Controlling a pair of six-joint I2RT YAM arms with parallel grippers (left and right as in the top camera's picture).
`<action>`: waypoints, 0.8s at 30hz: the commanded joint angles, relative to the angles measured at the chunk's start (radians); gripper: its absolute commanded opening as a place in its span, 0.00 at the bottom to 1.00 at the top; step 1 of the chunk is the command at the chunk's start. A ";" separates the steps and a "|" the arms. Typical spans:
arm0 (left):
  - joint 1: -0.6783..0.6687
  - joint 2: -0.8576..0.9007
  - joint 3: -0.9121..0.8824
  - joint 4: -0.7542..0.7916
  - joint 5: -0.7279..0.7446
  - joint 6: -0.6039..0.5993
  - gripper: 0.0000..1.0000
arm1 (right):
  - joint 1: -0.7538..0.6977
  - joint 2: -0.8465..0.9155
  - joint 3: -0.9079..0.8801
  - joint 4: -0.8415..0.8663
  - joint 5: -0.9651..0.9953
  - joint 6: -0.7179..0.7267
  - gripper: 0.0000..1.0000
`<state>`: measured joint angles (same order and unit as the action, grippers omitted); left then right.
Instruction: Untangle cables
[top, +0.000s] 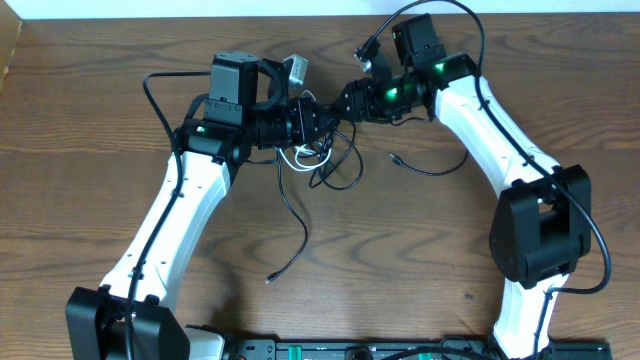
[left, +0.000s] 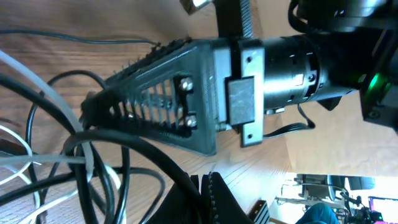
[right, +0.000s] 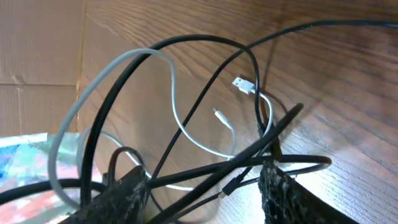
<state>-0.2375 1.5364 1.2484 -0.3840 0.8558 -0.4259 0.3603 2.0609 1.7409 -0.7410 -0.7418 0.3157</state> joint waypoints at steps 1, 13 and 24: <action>0.002 -0.001 0.010 0.008 0.019 -0.006 0.07 | 0.021 0.005 -0.048 0.026 0.014 0.038 0.54; 0.002 -0.001 0.010 0.008 0.019 -0.006 0.07 | 0.051 0.006 -0.167 0.203 0.063 0.156 0.45; 0.002 -0.001 0.010 0.008 0.019 -0.006 0.07 | 0.042 0.006 -0.169 0.203 0.063 0.151 0.07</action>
<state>-0.2375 1.5364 1.2484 -0.3843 0.8558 -0.4301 0.4049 2.0617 1.5757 -0.5343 -0.6769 0.4702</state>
